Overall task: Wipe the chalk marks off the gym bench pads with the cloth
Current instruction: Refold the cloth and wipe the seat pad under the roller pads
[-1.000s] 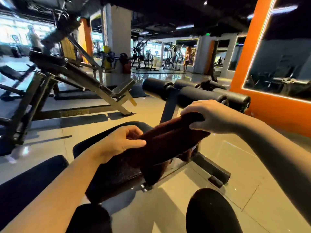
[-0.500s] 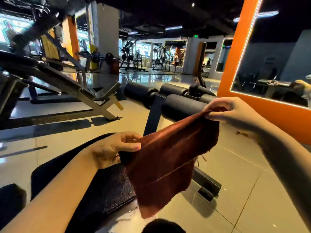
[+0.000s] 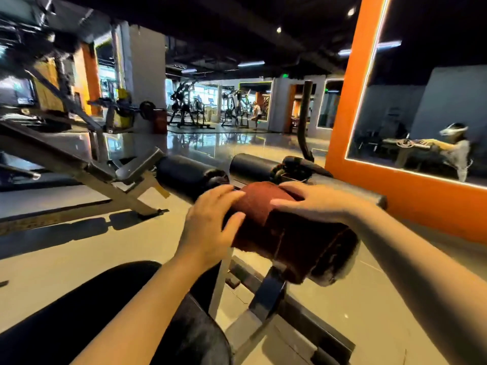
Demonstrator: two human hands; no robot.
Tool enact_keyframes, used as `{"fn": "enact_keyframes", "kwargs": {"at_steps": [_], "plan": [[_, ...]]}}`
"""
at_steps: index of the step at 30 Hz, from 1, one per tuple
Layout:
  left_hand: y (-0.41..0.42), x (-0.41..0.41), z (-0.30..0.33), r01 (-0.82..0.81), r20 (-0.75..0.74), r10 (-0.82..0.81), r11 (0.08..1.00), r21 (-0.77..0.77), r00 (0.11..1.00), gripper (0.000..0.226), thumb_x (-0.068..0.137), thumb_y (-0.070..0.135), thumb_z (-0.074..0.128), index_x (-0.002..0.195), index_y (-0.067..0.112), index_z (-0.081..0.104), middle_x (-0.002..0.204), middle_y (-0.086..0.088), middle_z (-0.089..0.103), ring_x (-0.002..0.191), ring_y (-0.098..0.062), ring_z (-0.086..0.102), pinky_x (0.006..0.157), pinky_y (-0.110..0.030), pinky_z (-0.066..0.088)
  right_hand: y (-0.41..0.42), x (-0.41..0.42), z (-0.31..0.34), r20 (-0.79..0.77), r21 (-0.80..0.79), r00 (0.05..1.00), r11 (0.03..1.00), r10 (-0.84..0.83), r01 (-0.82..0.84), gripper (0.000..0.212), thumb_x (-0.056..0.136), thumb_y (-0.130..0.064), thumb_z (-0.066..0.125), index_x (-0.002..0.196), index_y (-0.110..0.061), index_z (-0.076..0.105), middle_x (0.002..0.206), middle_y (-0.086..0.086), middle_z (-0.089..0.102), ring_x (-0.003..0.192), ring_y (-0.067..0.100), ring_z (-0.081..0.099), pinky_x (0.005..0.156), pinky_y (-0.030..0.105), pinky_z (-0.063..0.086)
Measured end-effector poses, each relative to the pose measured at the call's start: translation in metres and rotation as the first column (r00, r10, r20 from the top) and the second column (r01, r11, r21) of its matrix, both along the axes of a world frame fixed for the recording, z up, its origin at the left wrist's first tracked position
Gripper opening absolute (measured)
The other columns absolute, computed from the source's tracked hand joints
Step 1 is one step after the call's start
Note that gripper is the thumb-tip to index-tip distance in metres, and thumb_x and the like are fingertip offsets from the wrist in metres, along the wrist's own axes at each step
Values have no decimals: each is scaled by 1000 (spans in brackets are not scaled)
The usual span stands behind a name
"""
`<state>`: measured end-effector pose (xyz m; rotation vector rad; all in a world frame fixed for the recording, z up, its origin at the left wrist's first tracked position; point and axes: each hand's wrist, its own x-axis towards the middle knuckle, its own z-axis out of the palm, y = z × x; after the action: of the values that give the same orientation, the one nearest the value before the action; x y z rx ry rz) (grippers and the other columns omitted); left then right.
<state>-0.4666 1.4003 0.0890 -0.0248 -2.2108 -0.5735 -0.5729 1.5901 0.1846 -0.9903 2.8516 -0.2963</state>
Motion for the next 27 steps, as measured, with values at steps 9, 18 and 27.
{"fn": "enact_keyframes", "kwargs": {"at_steps": [9, 18, 27], "plan": [[7, -72, 0, 120, 31, -117, 985, -122, 993, 61, 89, 60, 19, 139, 38, 47, 144, 11, 44, 138, -9, 30, 116, -32, 0, 10, -30, -3, 313, -257, 948, 966, 46, 38, 47, 94, -51, 46, 137, -33, 50, 134, -24, 46, 123, -3, 46, 106, 13, 27], [8, -77, 5, 158, 33, -156, 985, -74, 987, 57, 91, 58, 24, 131, 33, 56, 134, 11, 53, 129, -9, 39, 109, -37, 32, 7, -15, 8, -136, -91, 990, 995, -43, 30, 50, 90, -64, 41, 121, -31, 63, 125, -6, 62, 111, 13, 55, 98, 31, 43], [18, -37, 4, 83, -137, -55, 974, 212, 989, 47, 82, 54, 48, 114, 21, 60, 116, 13, 45, 109, -9, 46, 88, -9, 31, 29, 7, -3, -71, -340, 997, 939, 27, -49, 22, 100, -41, 43, 117, -43, 58, 119, -18, 59, 112, 5, 52, 83, 13, 38]]}}
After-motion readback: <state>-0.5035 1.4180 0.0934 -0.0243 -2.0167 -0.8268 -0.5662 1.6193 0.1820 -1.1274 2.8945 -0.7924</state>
